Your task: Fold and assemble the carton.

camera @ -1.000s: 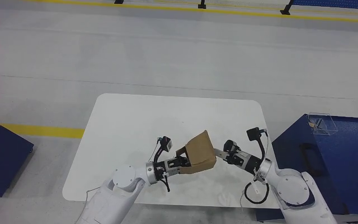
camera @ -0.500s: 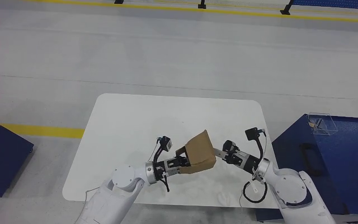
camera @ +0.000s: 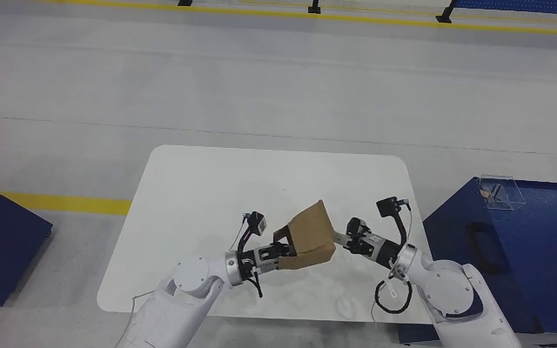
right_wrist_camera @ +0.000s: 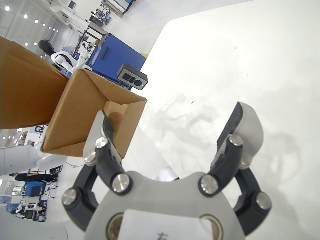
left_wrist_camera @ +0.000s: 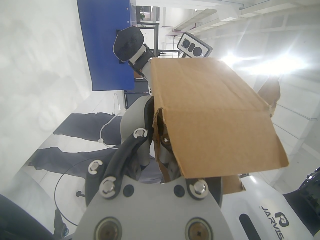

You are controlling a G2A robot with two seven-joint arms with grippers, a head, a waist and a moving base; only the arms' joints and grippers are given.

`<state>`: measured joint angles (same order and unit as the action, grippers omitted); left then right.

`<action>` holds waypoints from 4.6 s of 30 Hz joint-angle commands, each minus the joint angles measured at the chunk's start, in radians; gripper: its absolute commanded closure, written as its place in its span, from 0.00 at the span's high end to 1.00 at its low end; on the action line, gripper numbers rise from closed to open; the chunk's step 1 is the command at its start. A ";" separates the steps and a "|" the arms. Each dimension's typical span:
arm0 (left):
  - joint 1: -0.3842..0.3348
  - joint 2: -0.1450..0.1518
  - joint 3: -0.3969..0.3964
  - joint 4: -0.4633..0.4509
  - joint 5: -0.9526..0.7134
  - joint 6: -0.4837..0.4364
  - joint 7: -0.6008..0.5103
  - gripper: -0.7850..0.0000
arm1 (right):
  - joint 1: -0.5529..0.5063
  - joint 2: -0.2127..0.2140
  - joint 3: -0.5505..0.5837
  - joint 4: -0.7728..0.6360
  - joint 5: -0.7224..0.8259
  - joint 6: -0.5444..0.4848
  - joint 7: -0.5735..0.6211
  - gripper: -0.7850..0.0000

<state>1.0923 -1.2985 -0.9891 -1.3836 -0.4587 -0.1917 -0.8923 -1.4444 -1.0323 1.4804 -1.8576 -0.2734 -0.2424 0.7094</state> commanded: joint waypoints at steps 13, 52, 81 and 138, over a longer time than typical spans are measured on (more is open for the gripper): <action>-0.002 -0.001 -0.001 0.008 -0.007 -0.005 -0.005 0.00 | 0.004 -0.001 -0.019 -0.001 0.008 -0.002 -0.029 1.00; -0.009 -0.003 0.000 0.022 -0.020 -0.011 -0.015 0.00 | 0.034 0.011 0.004 0.066 0.134 0.024 0.088 1.00; -0.013 -0.004 0.006 0.026 -0.017 -0.008 -0.018 0.00 | 0.025 0.016 -0.016 0.013 0.053 0.038 0.031 1.00; -0.021 -0.006 0.008 0.049 -0.040 -0.006 -0.040 0.00 | 0.035 0.024 -0.016 0.047 0.148 0.061 0.086 1.00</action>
<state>1.0718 -1.3046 -0.9815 -1.3349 -0.4992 -0.1982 -0.9316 -1.4098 -1.0082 1.4643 -1.8090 -0.1264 -0.1806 0.7965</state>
